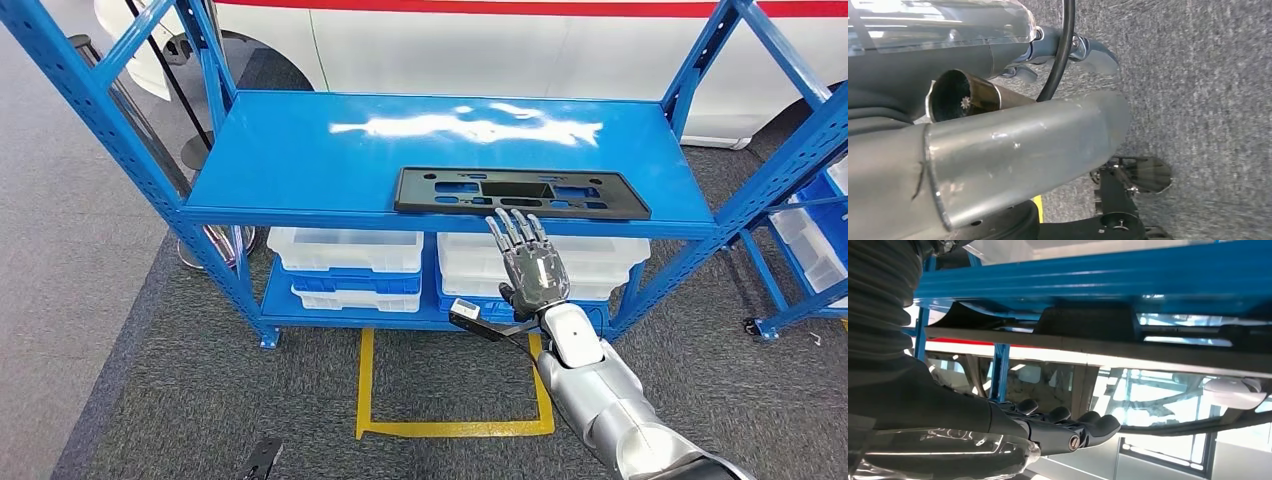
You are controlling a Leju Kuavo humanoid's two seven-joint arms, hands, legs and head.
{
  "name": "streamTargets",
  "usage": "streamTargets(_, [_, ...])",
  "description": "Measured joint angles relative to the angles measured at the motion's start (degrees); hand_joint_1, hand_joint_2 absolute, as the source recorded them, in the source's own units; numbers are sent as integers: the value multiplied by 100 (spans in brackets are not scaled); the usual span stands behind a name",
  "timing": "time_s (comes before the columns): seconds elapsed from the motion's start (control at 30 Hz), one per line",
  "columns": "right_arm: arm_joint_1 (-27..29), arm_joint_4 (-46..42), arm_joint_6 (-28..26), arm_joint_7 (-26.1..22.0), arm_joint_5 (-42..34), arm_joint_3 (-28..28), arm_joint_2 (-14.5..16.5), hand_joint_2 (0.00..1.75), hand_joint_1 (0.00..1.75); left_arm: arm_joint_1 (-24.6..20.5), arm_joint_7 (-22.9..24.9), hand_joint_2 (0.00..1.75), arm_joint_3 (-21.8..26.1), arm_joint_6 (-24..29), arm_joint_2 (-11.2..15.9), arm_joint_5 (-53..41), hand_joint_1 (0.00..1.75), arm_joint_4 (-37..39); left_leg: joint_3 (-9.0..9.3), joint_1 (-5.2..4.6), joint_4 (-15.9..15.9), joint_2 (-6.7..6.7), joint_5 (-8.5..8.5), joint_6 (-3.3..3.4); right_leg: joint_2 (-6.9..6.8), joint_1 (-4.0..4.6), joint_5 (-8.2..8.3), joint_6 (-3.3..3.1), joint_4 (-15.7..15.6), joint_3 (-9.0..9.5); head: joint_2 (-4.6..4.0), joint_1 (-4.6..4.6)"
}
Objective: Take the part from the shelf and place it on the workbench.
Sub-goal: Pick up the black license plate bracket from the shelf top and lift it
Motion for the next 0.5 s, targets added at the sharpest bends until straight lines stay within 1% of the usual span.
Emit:
streamTargets(0.03, [-8,5,0,0,-3,-5,-2,175,0,-5,-1,0,0,0,-1,-1,0,1,32,-9,22,-2,-47,-30,-6,9,161,-7,-352,156,0,1])
streamTargets(0.07, [-16,12,0,0,-6,-11,-3,175,0,-11,0,0,0,-1,0,-1,0,3,44,-18,33,-4,-79,-64,-11,18,221,-27,-577,261,0,-1])
streamTargets(0.1, [-20,21,0,0,-9,-17,-4,175,0,-17,1,0,0,-1,1,-2,0,4,48,-27,37,-4,-100,-100,-9,36,196,-50,-674,309,0,-3])
streamTargets(0.13, [-25,30,0,-1,-11,-21,-5,175,0,-23,2,0,-1,-2,1,-3,0,6,46,-37,30,-2,-109,-134,-4,55,161,-78,-701,322,0,-6])
streamTargets(0.2, [-31,43,-1,-3,-15,-29,-11,175,0,-23,4,0,-2,-5,1,-8,0,7,60,-28,36,4,-147,-191,13,41,134,-147,-740,353,0,-9])
streamTargets(0.23, [-42,46,-1,-7,-17,-33,-14,175,0,-24,4,0,-3,-6,2,-12,0,8,29,-21,127,6,-205,-217,18,27,123,-182,-764,387,0,-13])
streamTargets(0.27, [-55,52,-2,-12,-19,-36,-13,175,0,-28,3,0,-4,-7,3,-15,0,9,-63,-14,325,7,-302,-240,21,13,110,-219,-786,428,0,-16])
streamTargets(0.3, [-64,57,-2,-18,-19,-37,-5,175,0,-31,3,0,-5,-8,3,-17,0,10,-223,-6,627,7,-425,-255,19,15,90,-250,-797,463,0,-20])
streamTargets(0.33, [-66,64,-1,-25,-18,-37,1,175,0,-33,2,0,-6,-10,3,-18,0,11,-437,-4,992,6,-548,-265,19,22,65,-274,-799,490,0,-23])
streamTargets(0.37, [-58,72,-1,-34,-16,-37,5,175,0,-28,3,0,-7,-13,3,-18,0,11,-651,-2,1319,6,-623,-270,20,31,38,-290,-797,516,0,-24])
streamTargets(0.4, [-43,77,-1,-50,-15,-37,8,175,0,-18,3,0,-7,-15,4,-19,0,11,-810,-1,1519,6,-616,-271,22,39,10,-296,-793,545,0,-24])
streamTargets(0.43, [-29,80,-1,-70,-13,-37,9,175,0,-8,3,0,-7,-18,5,-20,0,12,-877,-2,1519,6,-491,-263,27,44,-23,-294,-785,580,0,-24])
streamTargets(0.47, [-19,80,-1,-93,-10,-37,15,175,0,-3,3,0,-7,-22,6,-26,0,13,-837,-2,1303,5,-267,-246,32,48,-61,-287,-776,624,0,-25])
streamTargets(0.5, [-15,76,-1,-115,-9,-37,26,175,0,-2,3,0,-7,-26,8,-39,0,13,-722,-6,942,5,-11,-220,37,49,-103,-276,-767,674,0,-23])
